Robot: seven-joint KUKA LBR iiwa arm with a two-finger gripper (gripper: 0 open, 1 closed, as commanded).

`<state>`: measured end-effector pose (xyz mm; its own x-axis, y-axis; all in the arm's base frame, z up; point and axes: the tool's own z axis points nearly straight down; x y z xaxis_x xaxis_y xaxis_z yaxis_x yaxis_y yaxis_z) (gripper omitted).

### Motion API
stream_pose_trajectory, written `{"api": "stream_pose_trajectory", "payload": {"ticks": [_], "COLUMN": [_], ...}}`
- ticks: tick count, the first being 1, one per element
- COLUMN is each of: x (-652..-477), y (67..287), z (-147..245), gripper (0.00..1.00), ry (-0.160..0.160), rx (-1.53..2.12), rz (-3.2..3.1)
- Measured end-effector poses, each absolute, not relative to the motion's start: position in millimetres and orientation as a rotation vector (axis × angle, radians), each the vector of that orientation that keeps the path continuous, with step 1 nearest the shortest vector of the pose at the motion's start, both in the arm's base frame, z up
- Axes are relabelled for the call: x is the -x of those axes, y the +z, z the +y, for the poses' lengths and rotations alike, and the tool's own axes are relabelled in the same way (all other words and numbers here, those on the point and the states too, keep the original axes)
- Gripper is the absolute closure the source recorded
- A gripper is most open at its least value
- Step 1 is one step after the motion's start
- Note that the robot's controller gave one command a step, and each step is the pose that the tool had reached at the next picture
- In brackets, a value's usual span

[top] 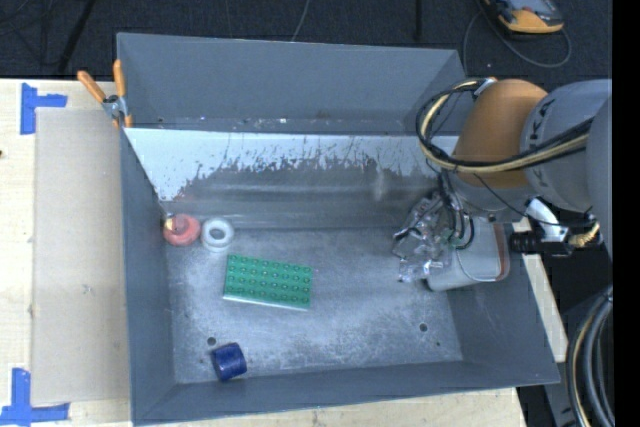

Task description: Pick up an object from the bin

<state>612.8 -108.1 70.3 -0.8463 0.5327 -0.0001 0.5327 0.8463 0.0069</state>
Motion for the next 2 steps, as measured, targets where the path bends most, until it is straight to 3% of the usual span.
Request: {"api": "stream_pose_trajectory", "payload": {"ticks": [2], "x": [-616.8], "y": [202.6], "z": [-109.2], "gripper": [1.0], "ry": [0.002], "rx": [-0.849], "rz": [3.015]}}
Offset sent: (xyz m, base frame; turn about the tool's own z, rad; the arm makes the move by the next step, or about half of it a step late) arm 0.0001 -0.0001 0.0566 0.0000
